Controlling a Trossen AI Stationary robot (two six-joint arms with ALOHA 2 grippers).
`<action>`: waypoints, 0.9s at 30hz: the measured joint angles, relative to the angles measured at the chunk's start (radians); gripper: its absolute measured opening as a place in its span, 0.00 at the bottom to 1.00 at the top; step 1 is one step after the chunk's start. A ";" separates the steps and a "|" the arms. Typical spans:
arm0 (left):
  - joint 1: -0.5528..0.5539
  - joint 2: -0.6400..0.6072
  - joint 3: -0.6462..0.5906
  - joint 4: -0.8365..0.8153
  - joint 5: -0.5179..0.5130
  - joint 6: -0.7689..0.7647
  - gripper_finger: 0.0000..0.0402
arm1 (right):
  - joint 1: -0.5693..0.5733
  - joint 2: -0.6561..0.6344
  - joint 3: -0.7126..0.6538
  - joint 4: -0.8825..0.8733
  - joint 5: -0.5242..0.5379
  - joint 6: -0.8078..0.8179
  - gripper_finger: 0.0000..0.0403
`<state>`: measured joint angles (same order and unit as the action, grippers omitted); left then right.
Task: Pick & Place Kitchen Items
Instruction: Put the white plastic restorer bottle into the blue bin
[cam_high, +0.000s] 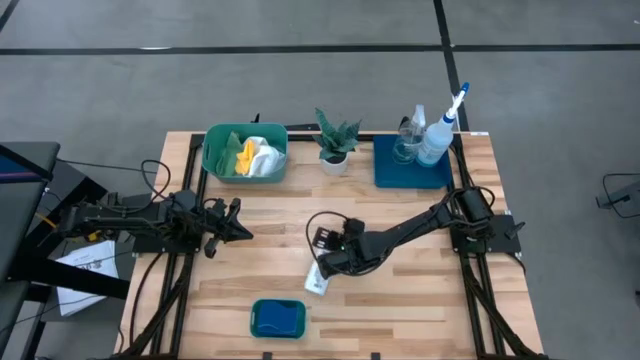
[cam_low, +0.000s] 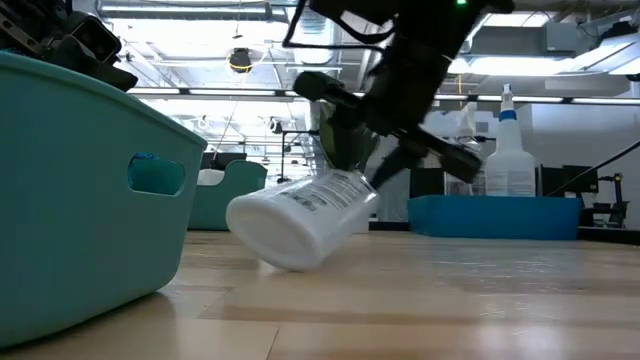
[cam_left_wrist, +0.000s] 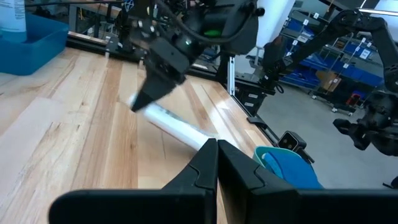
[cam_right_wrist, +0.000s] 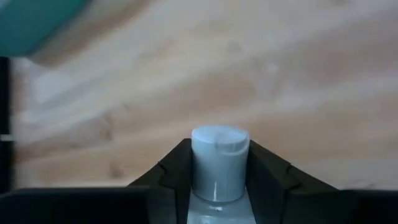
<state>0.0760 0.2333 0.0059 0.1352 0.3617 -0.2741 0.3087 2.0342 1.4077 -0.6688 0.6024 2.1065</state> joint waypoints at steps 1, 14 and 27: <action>0.000 0.000 0.000 0.000 -0.001 0.000 0.01 | -0.006 0.000 0.007 0.000 0.027 -0.024 0.27; 0.000 0.000 0.000 0.000 -0.003 0.000 0.01 | -0.064 0.000 0.156 0.035 0.282 -0.604 0.27; 0.000 0.000 0.000 0.000 -0.002 0.000 0.01 | -0.055 0.000 0.177 0.214 0.573 -0.976 0.27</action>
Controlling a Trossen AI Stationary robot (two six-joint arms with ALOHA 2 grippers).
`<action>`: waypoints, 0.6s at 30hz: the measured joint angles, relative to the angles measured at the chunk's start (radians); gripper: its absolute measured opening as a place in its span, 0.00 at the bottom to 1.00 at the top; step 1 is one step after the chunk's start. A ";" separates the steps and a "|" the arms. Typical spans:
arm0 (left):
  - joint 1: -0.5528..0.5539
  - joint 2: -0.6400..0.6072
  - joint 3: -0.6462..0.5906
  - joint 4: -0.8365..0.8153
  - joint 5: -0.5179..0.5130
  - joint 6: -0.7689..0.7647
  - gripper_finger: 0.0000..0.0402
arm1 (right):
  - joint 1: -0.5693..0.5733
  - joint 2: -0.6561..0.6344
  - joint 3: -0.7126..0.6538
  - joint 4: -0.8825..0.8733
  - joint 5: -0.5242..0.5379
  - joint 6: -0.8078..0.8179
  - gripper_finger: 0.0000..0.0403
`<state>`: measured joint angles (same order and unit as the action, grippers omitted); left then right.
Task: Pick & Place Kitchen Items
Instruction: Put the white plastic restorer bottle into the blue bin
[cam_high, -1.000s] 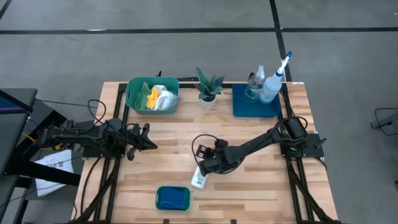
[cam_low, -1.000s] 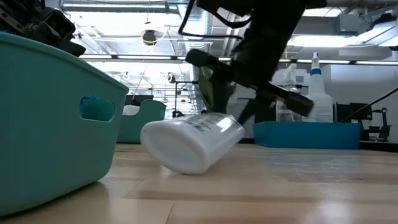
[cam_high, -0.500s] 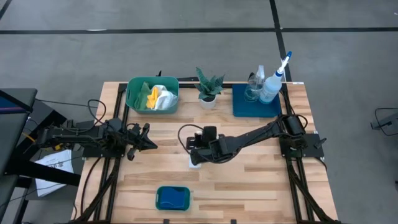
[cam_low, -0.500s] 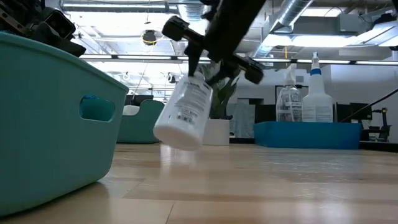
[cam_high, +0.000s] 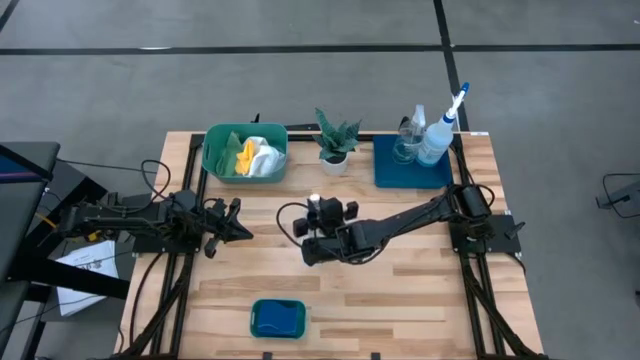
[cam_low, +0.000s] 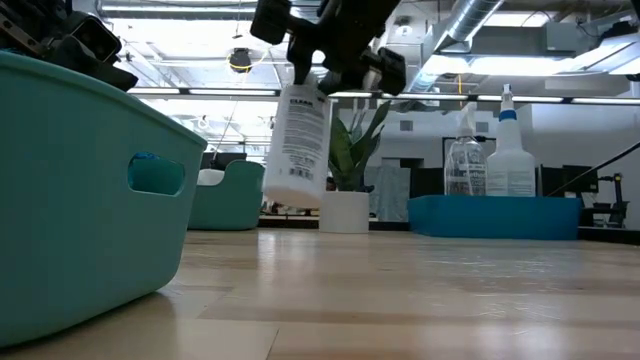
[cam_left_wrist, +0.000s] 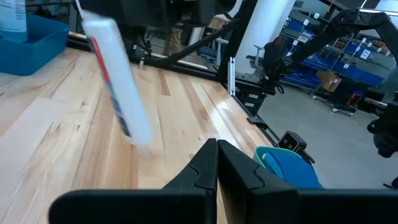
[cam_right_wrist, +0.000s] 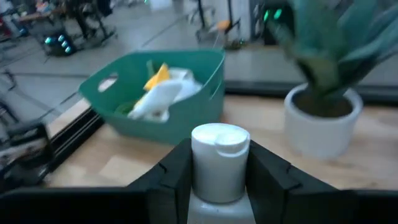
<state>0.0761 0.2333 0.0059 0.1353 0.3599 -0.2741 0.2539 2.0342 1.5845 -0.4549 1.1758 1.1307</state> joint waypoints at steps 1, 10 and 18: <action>0.000 0.000 0.000 0.000 0.000 0.000 0.01 | -0.001 0.000 0.000 0.000 0.024 -0.009 0.27; 0.000 0.000 0.000 0.000 0.003 0.000 0.01 | -0.027 0.042 -0.004 -0.001 0.238 -0.071 0.27; 0.000 0.014 0.000 0.003 0.002 0.000 0.01 | -0.067 0.120 -0.001 0.087 0.310 -0.109 0.27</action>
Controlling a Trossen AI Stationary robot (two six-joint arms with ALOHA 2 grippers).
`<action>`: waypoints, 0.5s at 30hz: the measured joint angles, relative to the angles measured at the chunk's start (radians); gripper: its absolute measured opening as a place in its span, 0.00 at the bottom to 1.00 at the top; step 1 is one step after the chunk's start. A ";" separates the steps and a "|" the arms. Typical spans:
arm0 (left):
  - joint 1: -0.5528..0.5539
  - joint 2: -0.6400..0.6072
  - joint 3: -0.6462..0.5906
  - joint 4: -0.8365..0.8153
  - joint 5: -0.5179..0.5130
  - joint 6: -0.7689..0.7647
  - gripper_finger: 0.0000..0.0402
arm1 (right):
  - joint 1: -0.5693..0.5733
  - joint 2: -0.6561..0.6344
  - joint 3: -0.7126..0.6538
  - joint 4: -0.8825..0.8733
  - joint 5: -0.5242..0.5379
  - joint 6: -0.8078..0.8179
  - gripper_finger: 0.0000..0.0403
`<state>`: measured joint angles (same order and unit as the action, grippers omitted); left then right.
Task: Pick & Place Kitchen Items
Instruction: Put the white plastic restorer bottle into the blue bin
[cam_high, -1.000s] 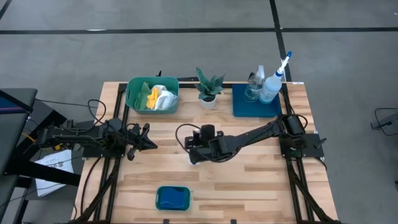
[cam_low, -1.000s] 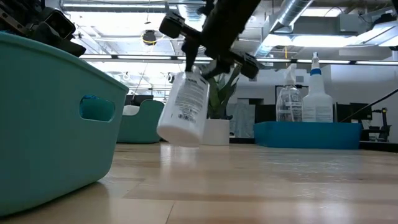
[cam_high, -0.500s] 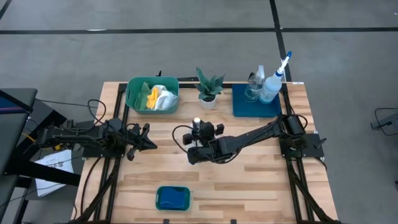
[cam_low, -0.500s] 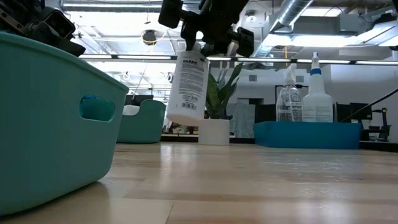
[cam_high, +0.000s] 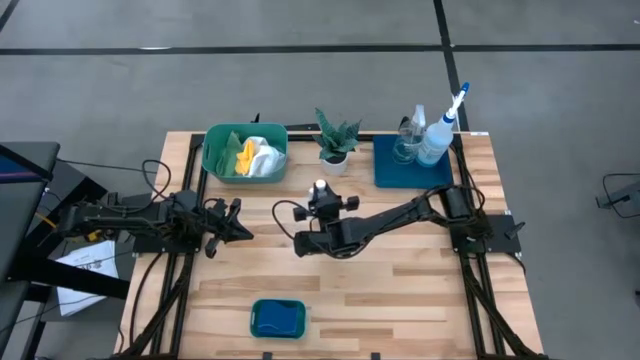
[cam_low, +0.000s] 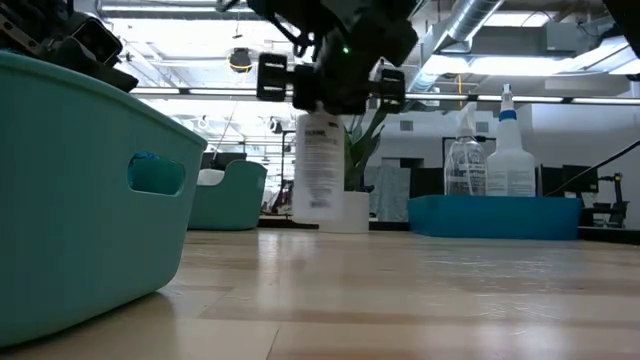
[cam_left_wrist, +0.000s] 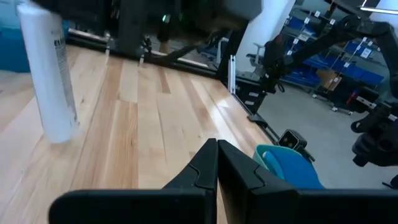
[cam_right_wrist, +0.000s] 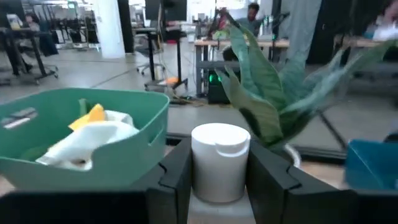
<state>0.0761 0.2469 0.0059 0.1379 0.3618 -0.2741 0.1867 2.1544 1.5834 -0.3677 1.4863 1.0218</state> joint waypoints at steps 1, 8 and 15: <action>0.000 0.004 0.000 0.002 0.000 0.000 0.01 | 0.001 0.001 -0.002 -0.001 0.009 -0.028 0.27; 0.000 0.020 0.000 0.001 -0.003 0.000 0.01 | 0.015 0.031 -0.001 -0.005 0.080 -0.035 0.27; 0.000 0.029 0.000 0.000 -0.003 0.000 0.01 | 0.027 0.027 0.001 -0.021 0.086 -0.025 0.27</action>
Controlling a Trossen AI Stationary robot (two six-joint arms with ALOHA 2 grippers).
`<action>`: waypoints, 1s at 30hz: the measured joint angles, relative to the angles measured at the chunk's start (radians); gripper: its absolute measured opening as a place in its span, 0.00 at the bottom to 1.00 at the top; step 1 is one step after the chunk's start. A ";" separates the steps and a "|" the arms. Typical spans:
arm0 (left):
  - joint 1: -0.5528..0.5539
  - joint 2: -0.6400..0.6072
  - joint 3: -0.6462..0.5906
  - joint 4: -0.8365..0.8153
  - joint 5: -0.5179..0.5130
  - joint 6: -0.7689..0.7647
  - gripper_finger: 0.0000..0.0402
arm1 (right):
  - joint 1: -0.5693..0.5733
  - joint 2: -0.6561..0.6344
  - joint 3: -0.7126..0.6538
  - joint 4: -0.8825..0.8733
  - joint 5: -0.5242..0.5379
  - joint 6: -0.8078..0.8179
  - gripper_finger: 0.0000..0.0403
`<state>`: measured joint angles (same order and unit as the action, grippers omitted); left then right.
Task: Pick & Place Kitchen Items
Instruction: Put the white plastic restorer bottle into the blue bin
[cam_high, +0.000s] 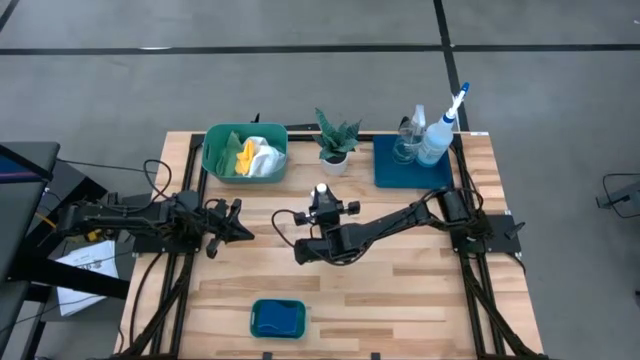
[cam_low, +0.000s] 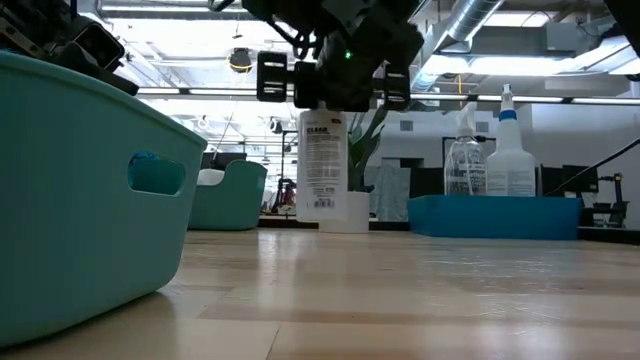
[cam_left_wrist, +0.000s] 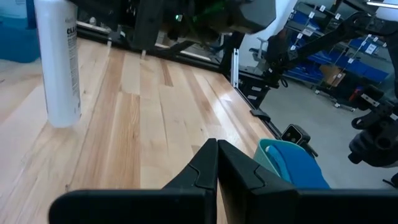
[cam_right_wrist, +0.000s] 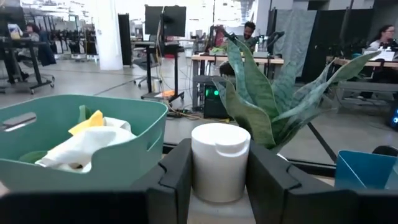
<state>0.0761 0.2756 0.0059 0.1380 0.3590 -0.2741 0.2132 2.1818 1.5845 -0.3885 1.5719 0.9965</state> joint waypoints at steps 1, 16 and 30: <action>0.000 0.000 0.000 0.000 0.000 0.000 0.01 | 0.000 0.009 0.001 0.003 0.003 0.005 0.27; 0.000 0.002 0.000 0.001 0.003 0.000 0.01 | 0.008 0.063 0.001 -0.013 0.010 0.070 0.27; 0.000 0.002 0.000 0.001 0.003 0.000 0.01 | 0.020 0.063 0.001 0.035 -0.004 0.066 0.74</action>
<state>0.0760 0.2778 0.0059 0.1387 0.3616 -0.2741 0.2329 2.2450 1.5852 -0.3531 1.5679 1.0626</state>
